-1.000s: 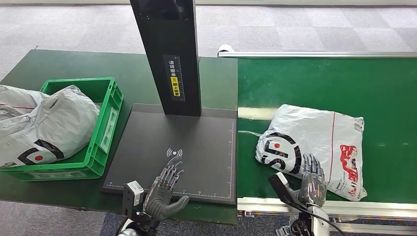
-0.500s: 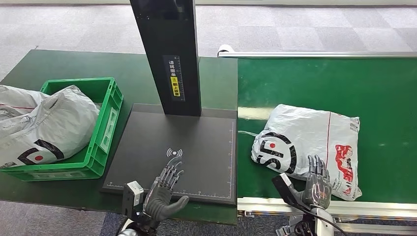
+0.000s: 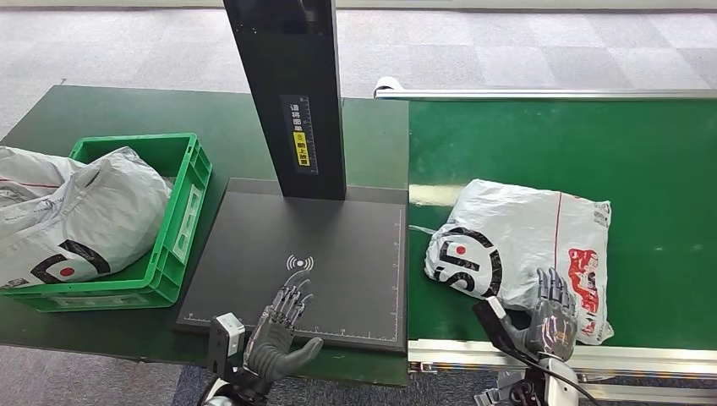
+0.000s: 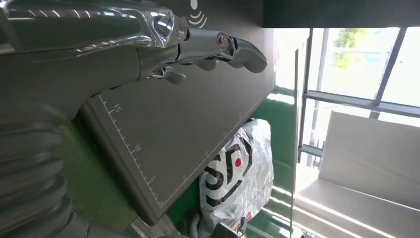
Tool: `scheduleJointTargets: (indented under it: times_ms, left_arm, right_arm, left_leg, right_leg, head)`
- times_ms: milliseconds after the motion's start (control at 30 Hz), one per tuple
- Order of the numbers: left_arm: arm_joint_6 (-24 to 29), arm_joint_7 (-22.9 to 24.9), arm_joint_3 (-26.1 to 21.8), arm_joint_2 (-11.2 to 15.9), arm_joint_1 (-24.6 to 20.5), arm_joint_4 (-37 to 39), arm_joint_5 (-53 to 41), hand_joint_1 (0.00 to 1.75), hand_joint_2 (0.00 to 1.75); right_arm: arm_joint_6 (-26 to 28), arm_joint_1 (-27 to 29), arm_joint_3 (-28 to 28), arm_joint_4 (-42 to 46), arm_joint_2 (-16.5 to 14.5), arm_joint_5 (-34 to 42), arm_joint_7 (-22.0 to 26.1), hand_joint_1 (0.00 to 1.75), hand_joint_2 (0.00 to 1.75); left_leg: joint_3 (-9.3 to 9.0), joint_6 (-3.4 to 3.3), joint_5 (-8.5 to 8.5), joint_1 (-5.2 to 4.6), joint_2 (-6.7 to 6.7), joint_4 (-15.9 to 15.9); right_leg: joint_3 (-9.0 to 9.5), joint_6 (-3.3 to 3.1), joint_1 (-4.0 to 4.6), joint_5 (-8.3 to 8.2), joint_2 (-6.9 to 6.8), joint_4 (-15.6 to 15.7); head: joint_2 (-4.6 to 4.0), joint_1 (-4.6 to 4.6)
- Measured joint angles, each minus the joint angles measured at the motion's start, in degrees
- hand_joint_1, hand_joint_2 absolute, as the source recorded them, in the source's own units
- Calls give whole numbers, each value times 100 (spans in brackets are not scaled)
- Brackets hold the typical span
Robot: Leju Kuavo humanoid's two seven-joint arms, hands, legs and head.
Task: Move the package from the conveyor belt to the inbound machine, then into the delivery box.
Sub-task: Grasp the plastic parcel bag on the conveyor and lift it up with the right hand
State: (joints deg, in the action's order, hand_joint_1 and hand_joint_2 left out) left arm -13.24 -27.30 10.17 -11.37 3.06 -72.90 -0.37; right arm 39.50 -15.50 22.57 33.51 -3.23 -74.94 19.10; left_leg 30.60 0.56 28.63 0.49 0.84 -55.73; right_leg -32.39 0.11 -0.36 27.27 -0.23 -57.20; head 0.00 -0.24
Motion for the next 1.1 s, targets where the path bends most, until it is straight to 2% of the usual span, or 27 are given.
scheduleJointTargets:
  times_ms: [33, 133, 167, 733, 900, 1000, 1100]
  left_arm:
    - [0, 2, -7, 0, 2, -2, -1, 0, 175]
    - [-1, 2, -24, 0, 13, -5, -6, 0, 175]
    - [-1, 2, -27, 0, 18, -9, -10, 0, 175]
    - [-1, 4, -38, 0, 51, -51, -69, 0, 175]
    - [27, 5, -44, 0, 62, -75, -75, 0, 175]
    - [68, 7, -58, 0, 78, -118, -75, 0, 175]
    - [112, 3, -97, -1, 100, -171, -88, 0, 175]
  right_arm:
    - [0, 1, 11, 0, -1, 5, -2, 38, 175]
    - [0, 1, 43, -7, -9, 23, -20, 168, 175]
    - [0, 1, 51, -13, -13, 34, -25, 174, 175]
    - [0, -38, 93, -205, -18, 553, 357, 175, 175]
    - [0, -10, 115, -162, -77, 1308, 891, 175, 175]
    - [-21, 254, 6, 375, -210, 1990, 1055, 175, 175]
    - [-120, 702, -376, 1480, -336, 2482, 839, 175, 175]
  left_leg:
    - [0, 0, 0, 0, 0, 0]
    - [0, 0, 0, 0, 0, 0]
    - [0, 0, 0, 0, 0, 0]
    - [-1, 0, 0, 0, 0, 0]
    - [-1, 0, 0, 0, -3, 0]
    - [0, 0, 0, 0, -13, 0]
    - [1, 0, 0, 1, -12, 1]
  right_leg:
    - [0, 0, 0, 0, 0, 0]
    - [0, 0, 0, 0, 0, 0]
    - [0, 0, 0, 0, 0, 0]
    - [1, 0, 0, 0, 0, 0]
    - [1, 0, 0, 0, -1, 0]
    - [3, 0, 0, 1, -10, 0]
    - [2, 0, 0, 2, -13, 0]
  head:
    - [0, 0]
    - [0, 0]
    - [0, 0]
    - [0, 0]
    - [0, 1]
    - [0, 1]
    - [0, 0]
